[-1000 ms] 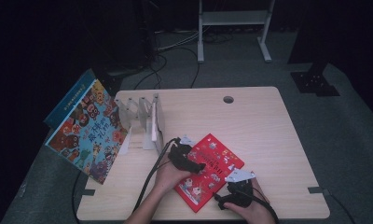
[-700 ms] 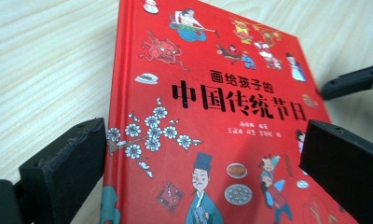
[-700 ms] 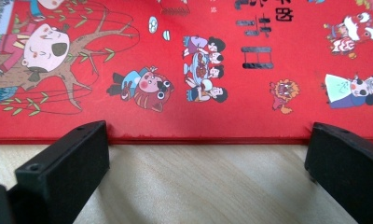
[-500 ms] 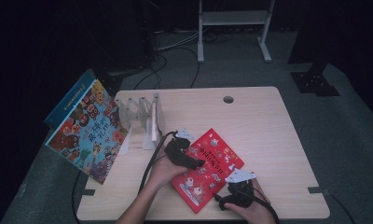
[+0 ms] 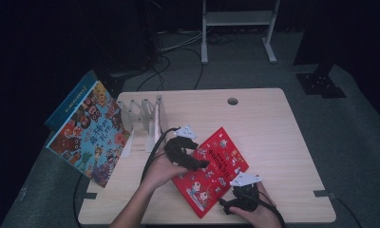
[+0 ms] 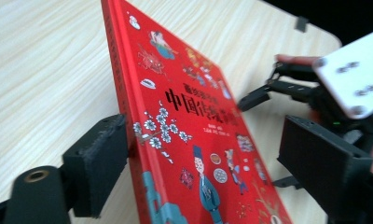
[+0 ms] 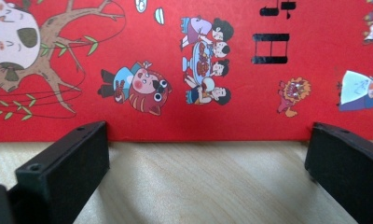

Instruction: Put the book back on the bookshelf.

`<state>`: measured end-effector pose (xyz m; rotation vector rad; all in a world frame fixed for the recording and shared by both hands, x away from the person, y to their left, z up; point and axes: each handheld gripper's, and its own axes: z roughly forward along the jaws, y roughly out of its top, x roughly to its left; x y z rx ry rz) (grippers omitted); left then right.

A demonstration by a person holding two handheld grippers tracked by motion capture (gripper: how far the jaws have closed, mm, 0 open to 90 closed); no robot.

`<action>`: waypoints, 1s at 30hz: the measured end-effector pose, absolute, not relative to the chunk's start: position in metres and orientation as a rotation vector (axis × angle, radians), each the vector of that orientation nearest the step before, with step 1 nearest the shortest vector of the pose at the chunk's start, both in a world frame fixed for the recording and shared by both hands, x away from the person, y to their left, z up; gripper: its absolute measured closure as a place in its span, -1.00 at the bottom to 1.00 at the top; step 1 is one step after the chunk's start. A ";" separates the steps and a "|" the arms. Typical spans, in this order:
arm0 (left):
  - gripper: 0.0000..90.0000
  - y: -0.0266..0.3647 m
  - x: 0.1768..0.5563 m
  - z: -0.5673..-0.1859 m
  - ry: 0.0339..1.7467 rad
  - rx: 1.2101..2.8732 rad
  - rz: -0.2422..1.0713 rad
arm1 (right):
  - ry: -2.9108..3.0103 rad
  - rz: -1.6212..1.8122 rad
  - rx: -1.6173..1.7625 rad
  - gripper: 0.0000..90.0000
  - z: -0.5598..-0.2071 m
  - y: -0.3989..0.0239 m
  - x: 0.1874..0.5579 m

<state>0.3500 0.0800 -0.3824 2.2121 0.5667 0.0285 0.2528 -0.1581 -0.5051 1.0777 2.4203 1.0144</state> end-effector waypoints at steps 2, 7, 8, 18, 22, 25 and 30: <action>-0.58 0.079 0.346 -0.376 0.538 2.197 0.035 | 2.420 1.015 1.077 -1.00 -0.505 -0.158 0.253; -0.34 0.077 0.338 -0.367 0.476 2.171 0.053 | 2.418 1.013 1.080 -1.00 -0.505 -0.159 0.251; -0.31 0.077 0.337 -0.366 0.470 2.170 0.054 | 2.419 1.013 1.078 -1.00 -0.505 -0.159 0.251; 0.06 0.077 0.331 -0.360 0.444 2.139 0.083 | 2.421 1.014 1.070 -1.00 -0.505 -0.160 0.251; 0.10 0.078 0.330 -0.359 0.437 2.121 0.070 | 2.421 1.014 1.069 -1.00 -0.505 -0.160 0.251; 0.16 0.077 0.328 -0.358 0.421 2.113 0.069 | 2.421 1.016 1.071 -1.00 -0.505 -0.160 0.251; 0.26 0.075 0.324 -0.358 0.390 2.135 0.023 | 2.420 1.015 1.076 -1.00 -0.505 -0.160 0.251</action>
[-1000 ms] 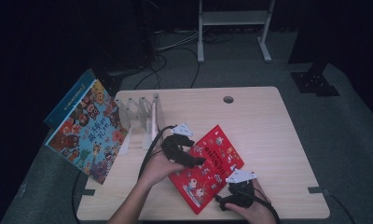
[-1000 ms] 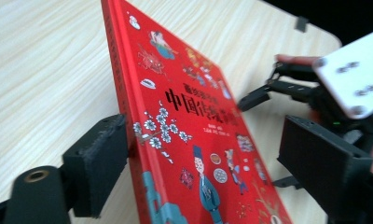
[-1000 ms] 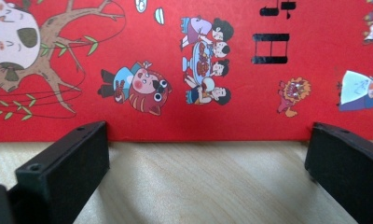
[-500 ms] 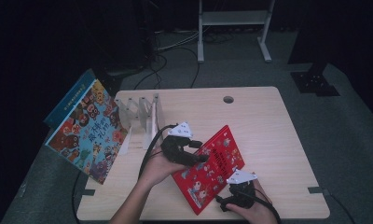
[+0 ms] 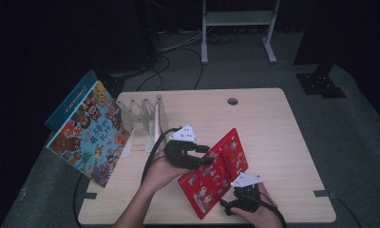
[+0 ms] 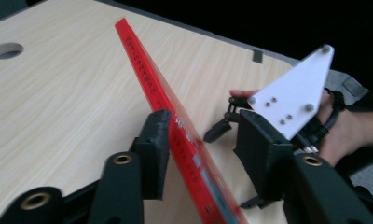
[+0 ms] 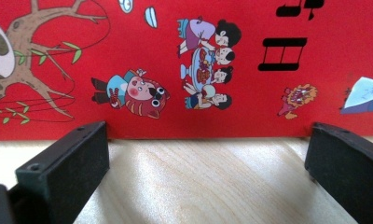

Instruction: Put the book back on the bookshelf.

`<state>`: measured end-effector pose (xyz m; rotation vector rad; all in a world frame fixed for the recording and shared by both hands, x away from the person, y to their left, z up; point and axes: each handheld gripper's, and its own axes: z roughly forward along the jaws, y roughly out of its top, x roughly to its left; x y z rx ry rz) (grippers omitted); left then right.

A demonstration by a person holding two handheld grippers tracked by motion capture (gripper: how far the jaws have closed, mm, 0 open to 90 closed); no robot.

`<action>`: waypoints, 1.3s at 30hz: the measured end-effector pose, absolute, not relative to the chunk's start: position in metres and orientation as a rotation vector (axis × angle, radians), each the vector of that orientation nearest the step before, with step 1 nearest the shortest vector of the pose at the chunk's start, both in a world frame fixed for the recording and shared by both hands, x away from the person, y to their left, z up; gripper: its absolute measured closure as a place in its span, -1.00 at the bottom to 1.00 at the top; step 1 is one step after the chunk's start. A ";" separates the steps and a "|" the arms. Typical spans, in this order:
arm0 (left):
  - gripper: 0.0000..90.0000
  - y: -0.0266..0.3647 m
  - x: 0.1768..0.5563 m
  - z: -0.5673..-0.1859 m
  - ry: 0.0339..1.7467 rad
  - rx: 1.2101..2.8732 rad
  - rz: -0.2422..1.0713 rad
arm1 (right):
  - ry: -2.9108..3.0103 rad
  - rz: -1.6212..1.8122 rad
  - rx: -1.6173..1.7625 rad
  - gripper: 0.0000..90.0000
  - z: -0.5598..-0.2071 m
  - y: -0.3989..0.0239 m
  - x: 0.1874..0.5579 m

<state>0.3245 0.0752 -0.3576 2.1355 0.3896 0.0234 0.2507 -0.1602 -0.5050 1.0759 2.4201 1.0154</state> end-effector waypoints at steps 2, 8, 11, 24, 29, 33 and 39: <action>0.30 0.071 0.321 -0.363 0.358 2.148 -0.032 | 2.410 1.008 1.089 -1.00 -0.505 -0.159 0.251; 0.33 0.071 0.319 -0.362 0.365 2.157 -0.025 | 2.408 1.009 1.089 -1.00 -0.505 -0.159 0.252; 0.36 0.070 0.318 -0.361 0.363 2.171 -0.010 | 2.408 1.009 1.089 -1.00 -0.505 -0.159 0.252; 0.61 0.083 0.331 -0.356 0.385 2.235 0.053 | 2.393 1.005 1.100 -0.95 -0.505 -0.166 0.255; 0.68 0.092 0.335 -0.350 0.341 2.248 0.036 | 2.359 1.039 1.095 -0.69 -0.504 -0.177 0.257; 0.77 0.097 0.335 -0.344 0.296 2.258 0.033 | 2.353 1.058 1.104 -0.51 -0.503 -0.183 0.260; 0.77 0.102 0.335 -0.342 0.273 2.276 0.027 | 2.316 1.137 1.086 -0.27 -0.499 -0.195 0.271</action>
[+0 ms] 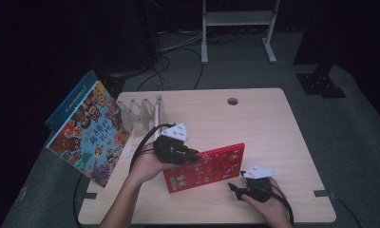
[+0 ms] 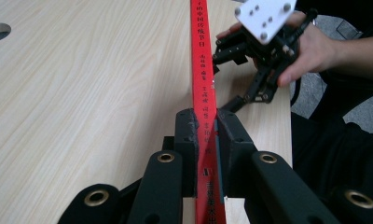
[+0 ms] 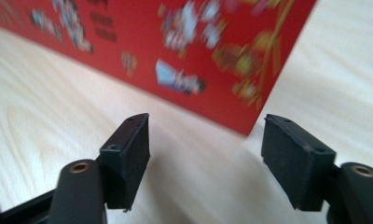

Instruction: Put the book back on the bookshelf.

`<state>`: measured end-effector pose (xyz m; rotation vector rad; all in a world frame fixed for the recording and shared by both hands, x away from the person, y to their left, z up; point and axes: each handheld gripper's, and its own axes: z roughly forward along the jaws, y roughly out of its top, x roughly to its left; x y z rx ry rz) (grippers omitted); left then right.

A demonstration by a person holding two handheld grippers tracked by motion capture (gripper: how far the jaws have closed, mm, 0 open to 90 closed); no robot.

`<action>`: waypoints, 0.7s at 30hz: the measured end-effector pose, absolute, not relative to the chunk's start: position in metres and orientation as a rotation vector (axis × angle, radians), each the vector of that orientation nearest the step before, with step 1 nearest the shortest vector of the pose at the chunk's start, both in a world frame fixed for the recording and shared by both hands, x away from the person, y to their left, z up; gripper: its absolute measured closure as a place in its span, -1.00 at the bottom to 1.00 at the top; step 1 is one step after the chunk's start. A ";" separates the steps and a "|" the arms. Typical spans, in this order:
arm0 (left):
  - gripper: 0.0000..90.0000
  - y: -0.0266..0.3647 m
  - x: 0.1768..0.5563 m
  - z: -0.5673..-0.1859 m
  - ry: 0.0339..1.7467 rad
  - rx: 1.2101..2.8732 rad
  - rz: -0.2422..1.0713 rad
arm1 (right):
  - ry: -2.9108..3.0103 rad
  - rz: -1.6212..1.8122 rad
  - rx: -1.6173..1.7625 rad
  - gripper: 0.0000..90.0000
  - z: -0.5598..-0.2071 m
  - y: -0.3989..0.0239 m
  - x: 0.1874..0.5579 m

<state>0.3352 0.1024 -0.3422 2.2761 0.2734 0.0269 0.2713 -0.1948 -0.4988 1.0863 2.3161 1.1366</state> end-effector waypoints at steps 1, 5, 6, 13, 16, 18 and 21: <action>0.77 0.103 0.335 -0.342 0.265 2.281 0.028 | 2.308 1.157 1.076 -0.27 -0.498 -0.195 0.274; 0.77 0.103 0.335 -0.340 0.243 2.305 0.037 | 2.318 1.183 1.037 -0.25 -0.497 -0.191 0.280; 0.76 0.103 0.335 -0.340 0.245 2.312 0.041 | 2.319 1.183 1.035 -0.25 -0.497 -0.190 0.280; 0.68 0.102 0.336 -0.333 0.283 2.408 0.089 | 2.342 1.183 0.995 -0.24 -0.497 -0.183 0.273; 0.67 0.101 0.336 -0.330 0.270 2.429 0.089 | 2.345 1.170 0.966 -0.24 -0.498 -0.178 0.269; 0.65 0.098 0.335 -0.329 0.257 2.437 0.094 | 2.353 1.178 0.963 -0.23 -0.498 -0.174 0.266; 0.61 0.092 0.333 -0.329 0.254 2.458 0.108 | 2.359 1.177 0.948 -0.24 -0.498 -0.170 0.263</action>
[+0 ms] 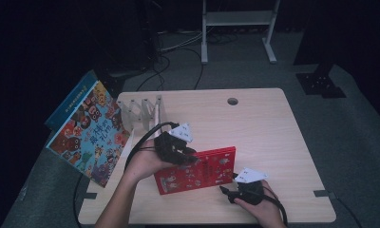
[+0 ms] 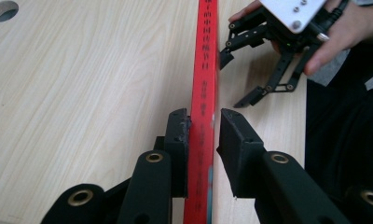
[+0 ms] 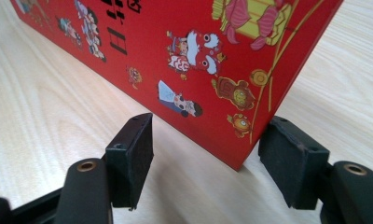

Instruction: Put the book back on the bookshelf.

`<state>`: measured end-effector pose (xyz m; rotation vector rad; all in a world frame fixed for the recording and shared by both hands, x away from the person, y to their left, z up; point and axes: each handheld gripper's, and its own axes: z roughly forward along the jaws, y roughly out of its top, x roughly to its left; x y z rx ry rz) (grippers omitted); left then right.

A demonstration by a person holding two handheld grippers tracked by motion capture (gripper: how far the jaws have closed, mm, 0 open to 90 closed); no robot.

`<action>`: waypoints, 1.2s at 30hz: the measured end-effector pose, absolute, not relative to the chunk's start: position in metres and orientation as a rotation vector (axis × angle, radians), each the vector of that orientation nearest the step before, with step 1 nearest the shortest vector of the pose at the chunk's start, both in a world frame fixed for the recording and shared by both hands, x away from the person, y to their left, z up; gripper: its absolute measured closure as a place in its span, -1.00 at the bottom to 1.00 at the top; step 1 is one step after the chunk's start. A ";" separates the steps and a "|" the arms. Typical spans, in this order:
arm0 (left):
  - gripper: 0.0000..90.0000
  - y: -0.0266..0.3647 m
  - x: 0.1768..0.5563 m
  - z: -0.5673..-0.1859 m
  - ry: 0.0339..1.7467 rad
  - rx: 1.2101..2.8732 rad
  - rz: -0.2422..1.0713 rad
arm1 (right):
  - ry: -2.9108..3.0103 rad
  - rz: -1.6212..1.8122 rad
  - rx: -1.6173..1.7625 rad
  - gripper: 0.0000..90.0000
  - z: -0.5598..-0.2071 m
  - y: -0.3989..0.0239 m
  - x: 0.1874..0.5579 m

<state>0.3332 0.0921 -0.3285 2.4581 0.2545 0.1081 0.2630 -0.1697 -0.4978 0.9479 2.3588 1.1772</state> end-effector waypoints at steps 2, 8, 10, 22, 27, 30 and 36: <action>0.59 0.088 0.333 -0.328 0.244 2.474 0.110 | 2.364 1.178 0.938 -0.24 -0.498 -0.166 0.260; 0.56 0.072 0.329 -0.330 0.209 2.510 0.098 | 2.374 1.171 0.916 -0.24 -0.498 -0.159 0.255; 0.55 0.066 0.328 -0.332 0.204 2.510 0.092 | 2.380 1.170 0.908 -0.24 -0.498 -0.156 0.253; 0.55 0.041 0.326 -0.338 0.153 2.590 0.081 | 2.390 1.163 0.882 -0.27 -0.496 -0.154 0.251; 0.56 0.032 0.327 -0.339 0.137 2.612 0.068 | 2.357 1.160 0.929 -0.30 -0.493 -0.171 0.257; 0.58 0.027 0.328 -0.341 0.134 2.625 0.063 | 2.336 1.153 0.982 -0.32 -0.491 -0.186 0.261; 0.58 0.019 0.331 -0.342 0.131 2.647 0.062 | 2.297 1.113 1.067 -0.34 -0.491 -0.217 0.272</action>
